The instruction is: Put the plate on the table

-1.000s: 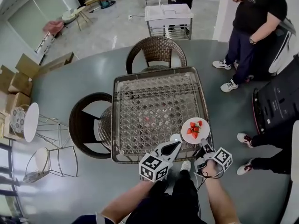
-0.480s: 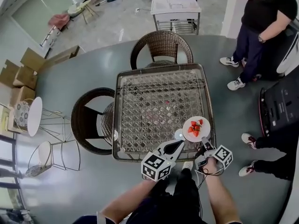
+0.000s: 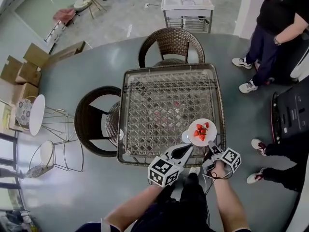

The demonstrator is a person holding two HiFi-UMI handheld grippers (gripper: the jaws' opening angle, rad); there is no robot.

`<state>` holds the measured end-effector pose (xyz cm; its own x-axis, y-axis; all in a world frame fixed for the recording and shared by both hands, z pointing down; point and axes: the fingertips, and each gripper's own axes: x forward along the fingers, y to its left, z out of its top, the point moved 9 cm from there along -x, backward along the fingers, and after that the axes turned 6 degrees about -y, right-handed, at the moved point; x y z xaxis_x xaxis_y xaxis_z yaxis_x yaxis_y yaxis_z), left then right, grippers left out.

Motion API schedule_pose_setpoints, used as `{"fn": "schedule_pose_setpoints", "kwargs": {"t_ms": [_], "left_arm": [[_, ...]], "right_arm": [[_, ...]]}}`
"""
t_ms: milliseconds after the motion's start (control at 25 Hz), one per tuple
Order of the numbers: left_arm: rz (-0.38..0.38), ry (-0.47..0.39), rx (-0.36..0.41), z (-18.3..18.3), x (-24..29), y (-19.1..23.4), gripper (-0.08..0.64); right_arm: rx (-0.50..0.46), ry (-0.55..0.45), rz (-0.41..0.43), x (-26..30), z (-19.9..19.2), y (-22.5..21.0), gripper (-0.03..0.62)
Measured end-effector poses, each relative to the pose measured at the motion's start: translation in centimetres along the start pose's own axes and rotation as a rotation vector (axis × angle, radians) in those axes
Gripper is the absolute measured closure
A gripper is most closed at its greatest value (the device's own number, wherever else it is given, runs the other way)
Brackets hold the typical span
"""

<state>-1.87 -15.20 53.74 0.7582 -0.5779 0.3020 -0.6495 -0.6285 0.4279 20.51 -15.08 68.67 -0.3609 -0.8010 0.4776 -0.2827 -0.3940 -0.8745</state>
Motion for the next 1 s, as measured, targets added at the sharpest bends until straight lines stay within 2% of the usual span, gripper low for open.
{"fn": "schedule_pose_setpoints", "kwargs": {"t_ms": [280,600,1000], "left_arm": [[0.012,0.006,-0.022,-0.7,0.2,0.2,0.555],[-0.006,0.013,-0.030,-1.0,0.9,-0.1,0.555],[-0.007,0.019,-0.028,-1.0,0.6,-0.1,0.555]], "right_arm": [[-0.076,0.030,-0.086,1.1,0.6,-0.1,0.581],[-0.275,0.044,-0.220,1.9,1.2,1.0,0.578],[-0.500,0.068,-0.365,2.5,1.2,1.6,0.541]]}}
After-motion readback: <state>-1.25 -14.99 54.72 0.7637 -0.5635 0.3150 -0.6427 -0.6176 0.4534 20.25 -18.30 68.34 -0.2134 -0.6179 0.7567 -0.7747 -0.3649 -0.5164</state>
